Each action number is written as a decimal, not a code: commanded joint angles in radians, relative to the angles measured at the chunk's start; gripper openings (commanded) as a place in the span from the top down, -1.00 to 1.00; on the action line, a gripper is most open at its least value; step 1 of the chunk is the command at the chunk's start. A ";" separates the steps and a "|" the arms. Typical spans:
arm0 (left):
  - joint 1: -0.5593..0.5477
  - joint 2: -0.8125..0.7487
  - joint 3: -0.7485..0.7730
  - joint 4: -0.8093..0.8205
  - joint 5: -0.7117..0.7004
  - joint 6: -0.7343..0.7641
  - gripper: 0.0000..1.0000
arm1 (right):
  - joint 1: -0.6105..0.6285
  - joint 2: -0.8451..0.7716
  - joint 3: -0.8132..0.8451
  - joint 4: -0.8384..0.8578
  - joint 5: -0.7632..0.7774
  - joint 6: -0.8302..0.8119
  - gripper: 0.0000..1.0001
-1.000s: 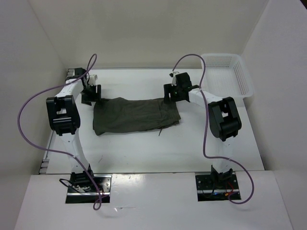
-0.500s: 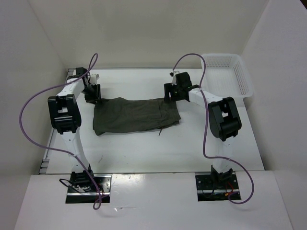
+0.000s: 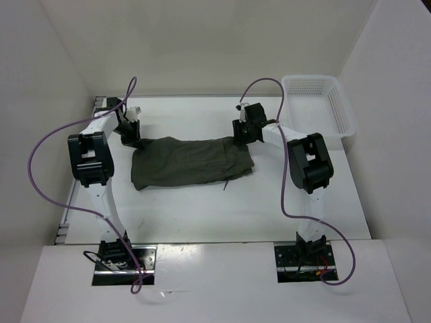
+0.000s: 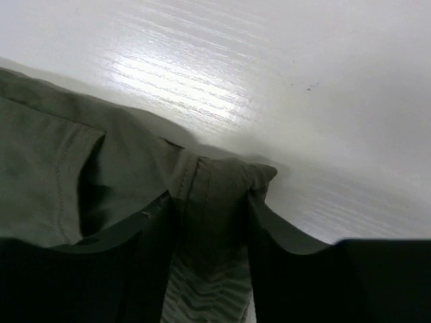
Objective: Fold and stack the shorts
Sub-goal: Fold the shorts
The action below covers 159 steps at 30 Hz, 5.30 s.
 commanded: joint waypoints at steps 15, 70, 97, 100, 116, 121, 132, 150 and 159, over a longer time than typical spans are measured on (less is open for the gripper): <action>0.061 -0.149 0.144 0.042 0.185 0.003 1.00 | -0.038 -0.001 0.030 0.023 0.134 -0.032 1.00; 0.031 -0.031 -0.123 0.075 0.058 0.003 0.07 | -0.038 -0.055 -0.123 -0.100 -0.225 0.313 -0.27; -0.389 0.044 0.078 0.116 0.176 0.003 0.79 | -0.278 -0.286 0.223 -0.472 0.063 -0.143 1.00; -0.459 0.088 0.150 0.125 0.153 0.003 0.81 | -0.263 -0.308 0.271 -0.514 0.118 -0.134 1.00; -0.509 0.125 0.170 0.167 0.089 0.003 0.97 | 0.163 -0.119 0.548 -0.603 0.286 0.024 1.00; -0.487 0.157 0.198 0.176 0.124 0.003 0.97 | 0.251 -0.023 0.590 -0.603 0.276 0.060 1.00; -0.478 0.199 0.219 0.176 0.152 0.003 1.00 | 0.343 0.171 0.745 -0.593 0.289 0.099 1.00; -0.338 0.135 0.208 0.137 0.072 0.003 0.23 | 0.418 -0.113 0.526 -0.250 -0.027 -0.101 -0.38; -0.288 0.029 0.199 0.128 0.031 0.003 -0.33 | 0.418 -0.360 0.144 -0.104 0.183 -0.043 0.37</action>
